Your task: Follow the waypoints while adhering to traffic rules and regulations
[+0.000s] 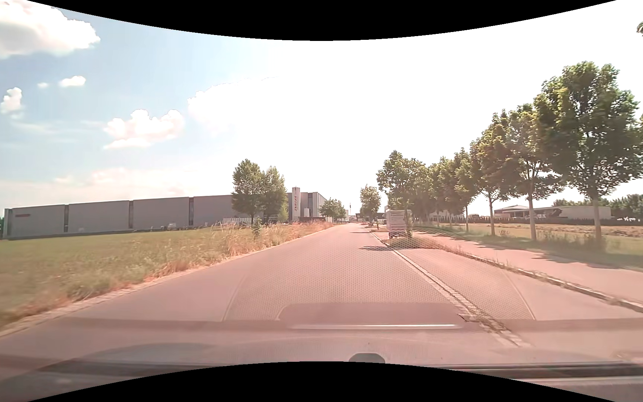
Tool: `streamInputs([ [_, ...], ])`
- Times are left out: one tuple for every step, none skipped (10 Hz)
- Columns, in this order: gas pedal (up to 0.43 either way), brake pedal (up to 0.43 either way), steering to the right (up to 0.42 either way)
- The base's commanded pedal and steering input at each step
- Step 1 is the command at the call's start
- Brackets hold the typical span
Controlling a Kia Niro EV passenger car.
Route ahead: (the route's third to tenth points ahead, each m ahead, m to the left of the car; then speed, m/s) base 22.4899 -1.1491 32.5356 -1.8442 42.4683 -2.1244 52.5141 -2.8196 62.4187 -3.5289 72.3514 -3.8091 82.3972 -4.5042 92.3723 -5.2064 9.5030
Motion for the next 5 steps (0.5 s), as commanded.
streamInputs([
  [0.311,0.0,0.028],
  [0.311,0.0,0.025],
  [0.311,0.0,0.024],
  [0.311,0.0,0.023],
  [0.311,0.0,0.023],
])
